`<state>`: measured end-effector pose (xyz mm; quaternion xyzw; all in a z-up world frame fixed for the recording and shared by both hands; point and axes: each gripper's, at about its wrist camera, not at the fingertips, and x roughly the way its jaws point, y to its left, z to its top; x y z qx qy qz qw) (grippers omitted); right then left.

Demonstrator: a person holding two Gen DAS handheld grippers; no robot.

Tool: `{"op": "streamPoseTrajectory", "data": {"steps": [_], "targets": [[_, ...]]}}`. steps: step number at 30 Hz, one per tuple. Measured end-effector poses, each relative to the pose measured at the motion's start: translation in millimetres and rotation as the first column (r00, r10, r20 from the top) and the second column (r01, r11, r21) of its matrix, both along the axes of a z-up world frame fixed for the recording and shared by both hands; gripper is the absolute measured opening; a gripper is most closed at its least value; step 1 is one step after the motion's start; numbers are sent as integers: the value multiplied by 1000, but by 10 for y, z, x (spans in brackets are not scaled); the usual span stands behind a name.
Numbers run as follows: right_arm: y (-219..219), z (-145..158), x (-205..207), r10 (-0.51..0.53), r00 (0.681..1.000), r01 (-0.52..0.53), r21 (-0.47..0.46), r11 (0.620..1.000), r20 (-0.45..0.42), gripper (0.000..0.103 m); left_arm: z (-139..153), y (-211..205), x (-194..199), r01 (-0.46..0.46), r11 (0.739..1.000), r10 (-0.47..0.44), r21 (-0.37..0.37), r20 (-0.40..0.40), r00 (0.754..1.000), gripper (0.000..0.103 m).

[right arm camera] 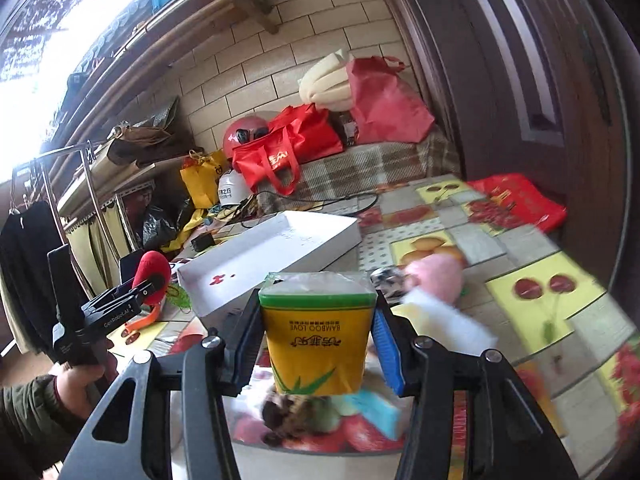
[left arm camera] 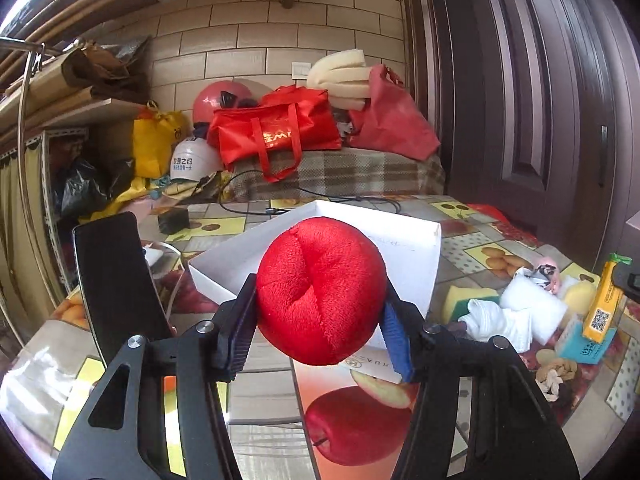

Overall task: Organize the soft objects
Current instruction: 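Place the plush apple in the tray with left while right places yellow tissue pack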

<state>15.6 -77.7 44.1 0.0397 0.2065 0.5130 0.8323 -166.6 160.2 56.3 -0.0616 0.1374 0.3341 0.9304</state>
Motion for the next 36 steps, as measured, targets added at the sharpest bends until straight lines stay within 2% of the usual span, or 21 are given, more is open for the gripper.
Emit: {"op": "streamPoseTrajectory", "data": {"steps": [10, 20, 28, 32, 36], "targets": [[686, -54, -359, 80, 994, -76, -58, 995, 73, 50, 4, 230, 215, -16, 1000, 16, 24, 10, 1000, 56], [1307, -32, -427, 52, 980, -42, -57, 997, 193, 50, 21, 661, 522, -89, 996, 89, -4, 29, 996, 56], [1857, -42, -306, 28, 991, -22, -51, 998, 134, 50, -21, 939, 617, -123, 988, 124, -94, 10, 992, 58], [2006, -64, -212, 4, 995, 2, -65, 998, 95, 51, -40, 987, 644, -133, 984, 133, -118, -4, 991, 59], [2076, -72, -225, -4, 995, 13, -84, 996, 104, 53, -52, 1042, 639, -141, 980, 142, -142, -9, 990, 64]]}}
